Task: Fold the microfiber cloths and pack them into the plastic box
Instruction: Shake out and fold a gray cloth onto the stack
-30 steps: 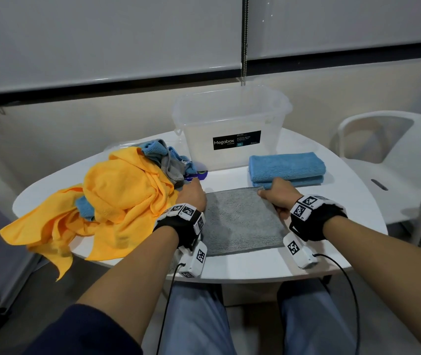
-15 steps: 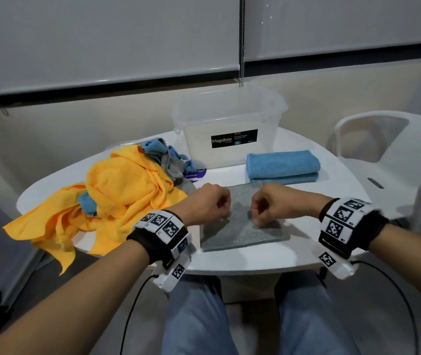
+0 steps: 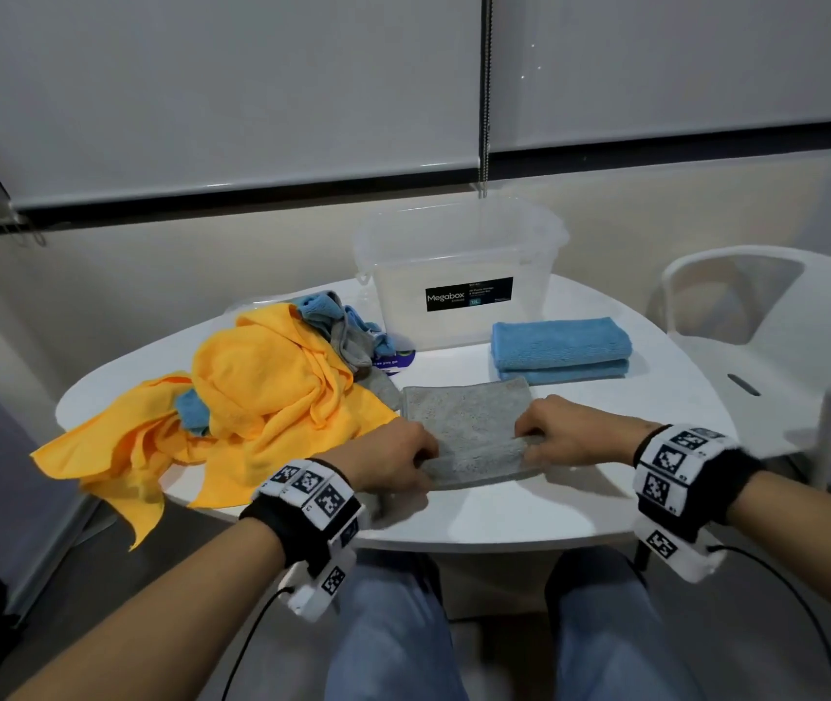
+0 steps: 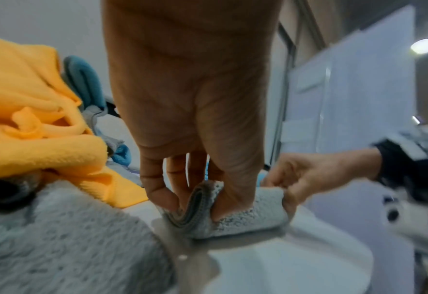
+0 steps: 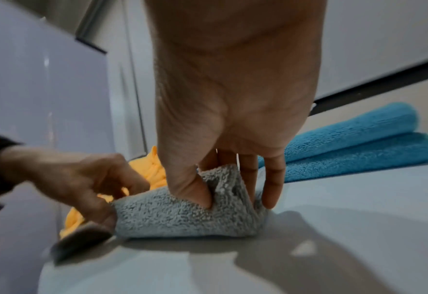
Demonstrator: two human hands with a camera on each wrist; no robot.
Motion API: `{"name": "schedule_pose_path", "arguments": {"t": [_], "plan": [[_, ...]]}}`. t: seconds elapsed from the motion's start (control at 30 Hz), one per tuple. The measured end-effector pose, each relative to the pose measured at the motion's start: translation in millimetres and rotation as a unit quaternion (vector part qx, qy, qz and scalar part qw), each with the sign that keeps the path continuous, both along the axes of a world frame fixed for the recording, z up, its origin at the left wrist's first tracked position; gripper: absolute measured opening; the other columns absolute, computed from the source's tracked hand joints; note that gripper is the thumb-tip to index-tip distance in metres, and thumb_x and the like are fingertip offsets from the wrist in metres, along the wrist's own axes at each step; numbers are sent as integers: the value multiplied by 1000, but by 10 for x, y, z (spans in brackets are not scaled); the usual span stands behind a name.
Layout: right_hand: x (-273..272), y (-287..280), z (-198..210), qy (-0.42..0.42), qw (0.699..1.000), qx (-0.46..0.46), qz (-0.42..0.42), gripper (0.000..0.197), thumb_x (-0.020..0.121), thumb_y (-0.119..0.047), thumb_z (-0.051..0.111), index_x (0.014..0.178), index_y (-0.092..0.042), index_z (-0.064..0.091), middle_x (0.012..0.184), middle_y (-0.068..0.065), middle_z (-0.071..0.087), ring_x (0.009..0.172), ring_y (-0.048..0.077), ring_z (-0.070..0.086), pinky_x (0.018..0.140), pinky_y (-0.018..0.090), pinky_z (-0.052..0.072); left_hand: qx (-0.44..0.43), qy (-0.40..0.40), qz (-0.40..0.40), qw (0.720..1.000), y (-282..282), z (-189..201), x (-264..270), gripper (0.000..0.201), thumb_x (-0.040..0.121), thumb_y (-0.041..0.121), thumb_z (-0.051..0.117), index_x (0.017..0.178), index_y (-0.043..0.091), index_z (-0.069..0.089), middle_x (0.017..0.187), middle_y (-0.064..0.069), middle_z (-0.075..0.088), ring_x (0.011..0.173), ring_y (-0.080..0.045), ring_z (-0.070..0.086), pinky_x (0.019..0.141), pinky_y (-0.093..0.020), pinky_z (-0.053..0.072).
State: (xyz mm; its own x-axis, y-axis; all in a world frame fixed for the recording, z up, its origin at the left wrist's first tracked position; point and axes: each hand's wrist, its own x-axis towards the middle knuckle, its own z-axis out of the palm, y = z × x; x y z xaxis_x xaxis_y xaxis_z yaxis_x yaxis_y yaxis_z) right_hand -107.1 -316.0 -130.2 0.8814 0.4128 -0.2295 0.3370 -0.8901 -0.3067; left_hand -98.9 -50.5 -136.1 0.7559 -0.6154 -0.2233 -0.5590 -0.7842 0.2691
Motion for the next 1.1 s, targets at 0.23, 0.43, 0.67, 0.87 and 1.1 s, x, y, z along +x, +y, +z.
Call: {"name": "schedule_pose_path", "arguments": {"t": [0.23,0.43,0.67,0.87,1.1], "plan": [[92,-194,134,40,972,202,-109,22,72,-34,65,67,-15,55,65,-4,48,64,10,44,62,29,31,-224,45,109,967,89,182,183,11,86,20,64,90,11,69,76,-2,66,62,-7,57,57,-23,44],[83,-232,-6,128,912,371,-119,39,72,-19,84,106,-12,67,105,10,72,90,17,68,78,26,50,-334,30,228,914,1,-59,288,12,94,13,62,94,1,63,68,-5,61,55,-10,54,56,-25,45],[312,-164,-183,104,882,403,-222,24,87,-6,73,107,6,67,107,21,72,98,30,71,92,43,56,-330,-1,290,898,-43,-308,480,18,96,24,64,100,6,64,91,-10,69,84,-26,66,76,-41,54],[434,-74,-329,61,878,378,-288,20,97,-18,63,89,0,62,86,15,65,79,26,64,69,41,53,-281,-39,319,904,-119,-380,568,24,96,25,64,100,1,64,102,-17,68,95,-31,63,75,-35,45],[524,-4,-363,2,905,282,-319,29,97,-20,60,73,-8,48,75,12,54,70,24,54,62,32,38,-246,-63,333,908,-204,-389,631,27,97,23,62,104,-2,64,109,-17,63,102,-31,59,75,-29,37]]}}
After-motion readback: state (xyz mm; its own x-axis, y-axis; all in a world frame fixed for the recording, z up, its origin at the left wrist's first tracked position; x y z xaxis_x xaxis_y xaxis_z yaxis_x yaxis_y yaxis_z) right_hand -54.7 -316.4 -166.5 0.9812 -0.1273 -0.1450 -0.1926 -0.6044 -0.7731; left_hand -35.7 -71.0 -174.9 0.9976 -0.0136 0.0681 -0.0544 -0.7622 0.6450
